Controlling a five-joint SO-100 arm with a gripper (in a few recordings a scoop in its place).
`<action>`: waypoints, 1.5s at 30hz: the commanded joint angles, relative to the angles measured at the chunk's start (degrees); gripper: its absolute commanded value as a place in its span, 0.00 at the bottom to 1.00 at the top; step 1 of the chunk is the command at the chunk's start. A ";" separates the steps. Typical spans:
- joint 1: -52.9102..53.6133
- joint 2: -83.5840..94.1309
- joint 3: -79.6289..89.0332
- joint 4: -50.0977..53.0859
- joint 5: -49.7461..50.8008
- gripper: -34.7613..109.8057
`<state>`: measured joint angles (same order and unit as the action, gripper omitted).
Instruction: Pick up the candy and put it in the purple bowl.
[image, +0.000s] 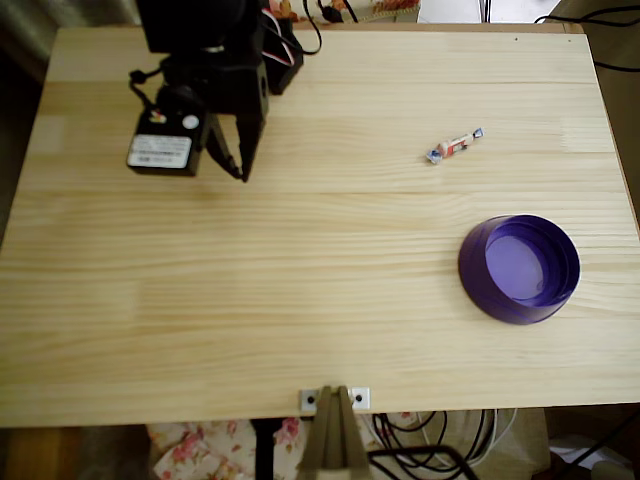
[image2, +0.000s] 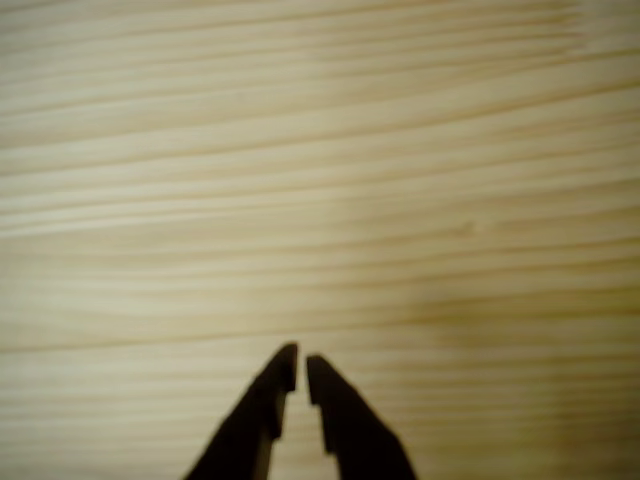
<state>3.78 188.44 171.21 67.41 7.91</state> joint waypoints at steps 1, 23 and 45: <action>0.97 0.62 -0.35 -0.53 1.14 0.24; -0.44 0.62 -1.32 -0.79 0.88 0.24; -9.76 0.62 -12.22 7.65 18.98 0.24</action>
<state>-3.87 188.44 164.09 74.71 23.12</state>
